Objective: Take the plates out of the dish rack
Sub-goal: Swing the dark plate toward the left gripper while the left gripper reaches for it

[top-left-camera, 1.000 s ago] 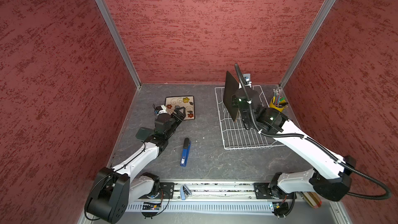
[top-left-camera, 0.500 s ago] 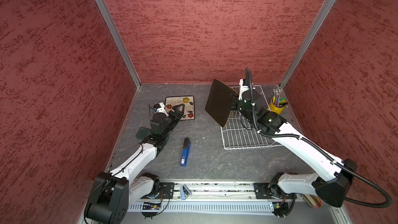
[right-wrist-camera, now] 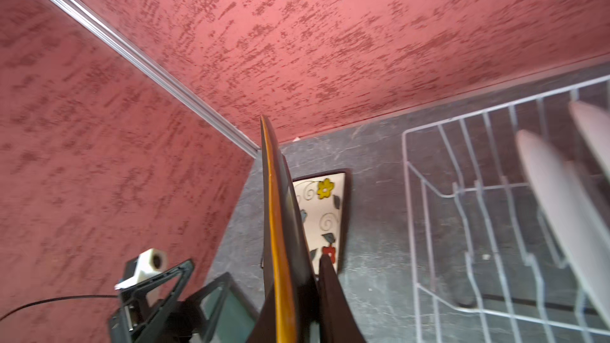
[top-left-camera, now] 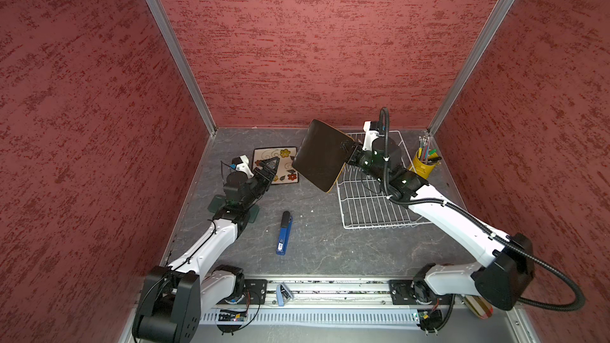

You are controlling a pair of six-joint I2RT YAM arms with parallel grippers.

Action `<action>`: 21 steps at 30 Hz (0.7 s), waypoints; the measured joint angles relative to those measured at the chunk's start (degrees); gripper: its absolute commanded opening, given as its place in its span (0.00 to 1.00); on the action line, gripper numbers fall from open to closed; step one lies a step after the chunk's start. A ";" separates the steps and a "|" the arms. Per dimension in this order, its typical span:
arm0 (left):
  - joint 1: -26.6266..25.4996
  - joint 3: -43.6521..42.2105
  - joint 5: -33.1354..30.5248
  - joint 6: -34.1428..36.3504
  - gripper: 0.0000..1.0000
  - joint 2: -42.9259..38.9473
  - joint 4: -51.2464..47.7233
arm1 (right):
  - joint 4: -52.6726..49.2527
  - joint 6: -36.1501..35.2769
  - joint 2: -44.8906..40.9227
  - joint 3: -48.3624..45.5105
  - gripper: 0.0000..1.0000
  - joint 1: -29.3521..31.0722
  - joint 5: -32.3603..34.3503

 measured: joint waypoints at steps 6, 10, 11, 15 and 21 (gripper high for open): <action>0.02 0.02 1.64 -1.64 0.88 0.00 0.20 | 8.26 4.59 0.09 -5.95 0.00 -0.98 -1.05; 0.04 0.13 2.93 -3.08 0.88 0.13 1.77 | 13.18 7.54 0.09 -9.31 0.00 -1.51 -1.09; 0.04 0.13 3.21 -3.50 0.88 0.20 2.47 | 14.34 8.15 0.09 -9.97 0.00 -1.55 -1.11; 0.04 0.15 4.55 -5.11 0.88 1.27 5.38 | 18.88 10.69 0.09 -12.26 0.00 -1.57 -1.29; -0.09 0.22 6.05 -6.80 0.88 3.85 8.70 | 25.29 14.38 0.09 -15.43 0.00 -1.66 -1.29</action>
